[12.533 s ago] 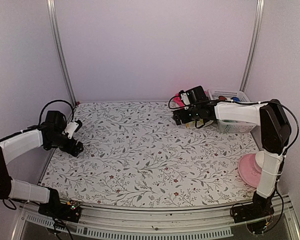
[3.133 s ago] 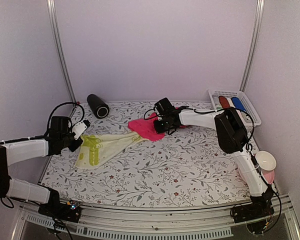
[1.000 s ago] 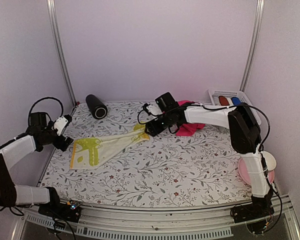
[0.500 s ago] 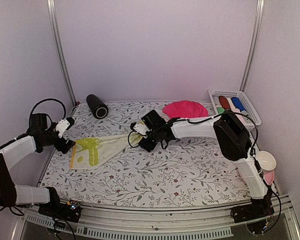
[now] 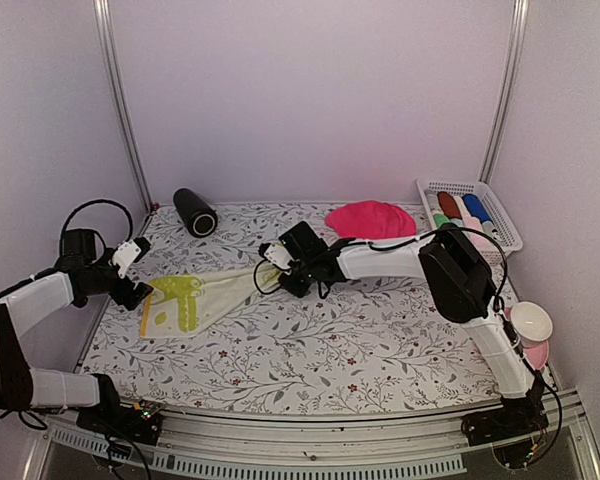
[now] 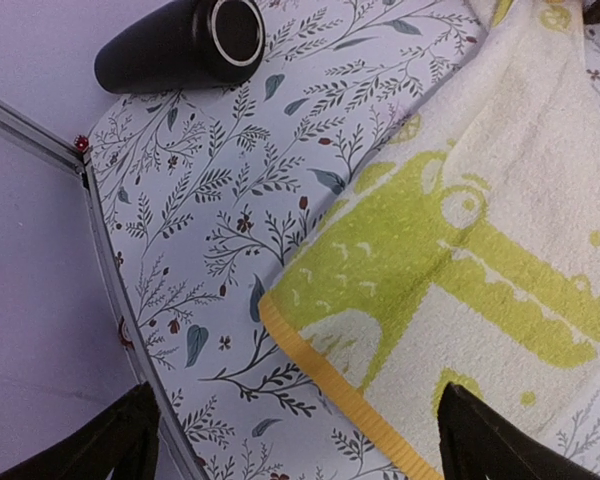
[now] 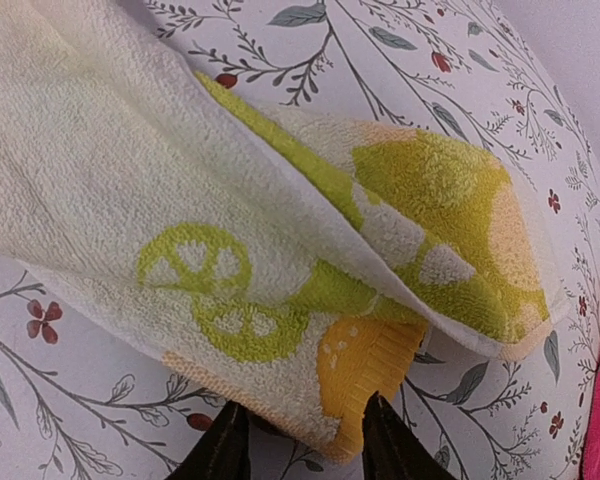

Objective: Roll the towels
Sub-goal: Pick up the towel from the center of the board.

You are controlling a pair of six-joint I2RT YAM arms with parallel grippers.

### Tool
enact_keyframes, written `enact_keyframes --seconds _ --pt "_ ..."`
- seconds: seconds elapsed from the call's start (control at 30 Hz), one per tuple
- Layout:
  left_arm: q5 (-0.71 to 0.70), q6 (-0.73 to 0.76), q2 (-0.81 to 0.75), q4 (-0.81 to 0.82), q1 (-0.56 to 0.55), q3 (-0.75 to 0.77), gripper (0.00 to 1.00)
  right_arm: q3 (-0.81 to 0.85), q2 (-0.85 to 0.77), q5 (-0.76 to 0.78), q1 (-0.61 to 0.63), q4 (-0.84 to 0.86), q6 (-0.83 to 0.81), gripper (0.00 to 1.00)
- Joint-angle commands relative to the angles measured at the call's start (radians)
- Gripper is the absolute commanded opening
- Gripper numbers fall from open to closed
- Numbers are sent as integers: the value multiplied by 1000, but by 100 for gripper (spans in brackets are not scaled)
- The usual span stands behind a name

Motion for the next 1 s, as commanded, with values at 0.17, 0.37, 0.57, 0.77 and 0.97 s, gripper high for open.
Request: enact_keyframes --seconds 0.17,0.37,0.57,0.77,0.97 --pt "34 -17 10 20 4 -22 97 22 53 82 -1 26 -18 5" --pt "60 3 6 20 -2 -31 97 -40 -22 108 2 98 -36 2" --pt "133 76 -44 -4 -35 -45 97 -70 -138 201 1 89 -35 2" --pt "176 139 -38 -33 -149 -32 97 -118 -262 348 -2 0 30 2" --pt "105 215 -8 34 -363 -78 96 -141 -326 433 -47 -124 138 2"
